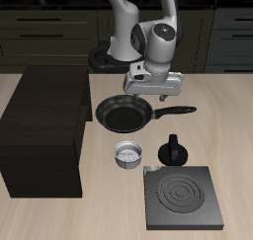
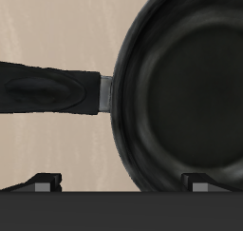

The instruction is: Place the frypan on the top layer of the wooden shelf

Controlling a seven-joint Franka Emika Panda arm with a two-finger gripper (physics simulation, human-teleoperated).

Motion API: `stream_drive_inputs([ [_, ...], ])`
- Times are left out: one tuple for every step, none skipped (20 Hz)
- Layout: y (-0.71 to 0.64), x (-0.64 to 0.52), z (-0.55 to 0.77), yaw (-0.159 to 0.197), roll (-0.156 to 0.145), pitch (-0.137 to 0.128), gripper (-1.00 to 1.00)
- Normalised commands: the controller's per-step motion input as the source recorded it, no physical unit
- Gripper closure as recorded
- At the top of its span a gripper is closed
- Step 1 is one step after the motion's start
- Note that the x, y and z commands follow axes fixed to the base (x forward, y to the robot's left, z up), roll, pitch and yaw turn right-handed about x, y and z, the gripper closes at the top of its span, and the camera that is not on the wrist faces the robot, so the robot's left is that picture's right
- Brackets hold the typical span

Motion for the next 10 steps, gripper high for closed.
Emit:
stream_drive_inputs([
  [-0.04, -0.08, -0.11, 0.009, -0.065, -0.03, -1.0],
  [0.1, -0.25, -0.15, 0.002, 0.038, -0.005, -1.0],
  [0.04, -0.09, -0.18, 0.054, 0.044, 0.031, -1.0],
  [-0.1, -0.13, -0.04, -0.01, -0.082, -0.06, -1.0],
  [-0.02, -0.07, -0.04, 0.008, -0.017, -0.041, -1.0],
  [0.01, 0.14, 0.04, 0.0, 0.0, 0.0, -1.0],
  [-0.03, -0.25, -0.18, 0.026, -0.013, -0.021, -1.0],
  [-0.02, -0.1, -0.14, 0.054, 0.023, -0.031, -1.0],
  [-0.08, -0.18, -0.07, 0.019, -0.053, -0.075, -1.0],
  [0.04, -0.21, -0.03, 0.032, 0.041, -0.053, -1.0],
])
